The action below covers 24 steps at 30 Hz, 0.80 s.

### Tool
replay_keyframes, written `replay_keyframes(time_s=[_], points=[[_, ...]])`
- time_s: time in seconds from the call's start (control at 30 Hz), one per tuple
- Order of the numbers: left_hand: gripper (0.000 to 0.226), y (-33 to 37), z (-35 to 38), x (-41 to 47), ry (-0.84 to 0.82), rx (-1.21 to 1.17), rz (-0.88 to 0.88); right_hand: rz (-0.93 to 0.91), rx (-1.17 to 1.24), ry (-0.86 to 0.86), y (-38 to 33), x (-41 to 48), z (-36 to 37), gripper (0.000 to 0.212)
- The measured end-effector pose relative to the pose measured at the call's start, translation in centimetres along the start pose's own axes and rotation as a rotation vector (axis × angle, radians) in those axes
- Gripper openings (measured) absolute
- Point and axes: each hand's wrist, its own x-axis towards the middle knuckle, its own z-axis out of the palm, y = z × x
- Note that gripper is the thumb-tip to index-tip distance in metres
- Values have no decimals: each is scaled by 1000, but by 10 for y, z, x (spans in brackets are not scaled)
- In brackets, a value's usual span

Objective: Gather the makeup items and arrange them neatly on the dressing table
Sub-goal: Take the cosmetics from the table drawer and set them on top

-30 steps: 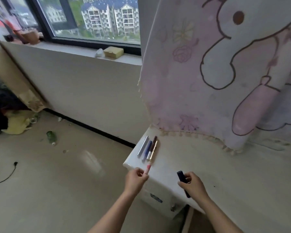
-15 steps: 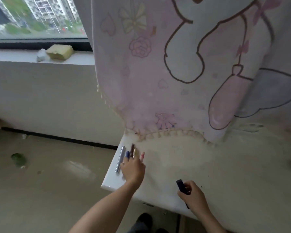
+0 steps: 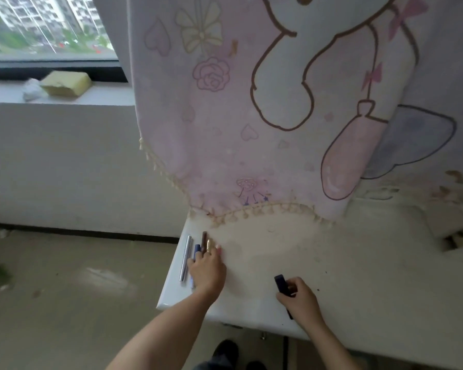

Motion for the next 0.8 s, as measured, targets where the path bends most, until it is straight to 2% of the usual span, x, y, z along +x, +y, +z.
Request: replay_keyframes(time_s=[0.07, 0.23, 0.33, 0.43, 0.6, 0.7, 0.8], points=[[46, -1, -3, -2, -16, 15, 4, -7, -8, 1, -8, 3, 7, 18], [39, -28, -13, -10, 121, -81, 31, -3, -35, -9, -41, 21, 39, 19], [36, -62, -15, -10, 154, -69, 18, -5, -115, -16, -62, 36, 62, 29], [41, -89, -12, -8, 61, -104, -17, 13, -169, -11, -78, 46, 84, 32], [45, -111, -7, -5, 11, -158, 86, 27, -258, 18, -93, 60, 105, 36], [44, -116, -5, -3, -11, -190, 97, 28, -306, 30, -95, 64, 112, 45], [42, -115, -6, -3, -38, -237, 101, 26, -338, 47, -96, 66, 116, 45]])
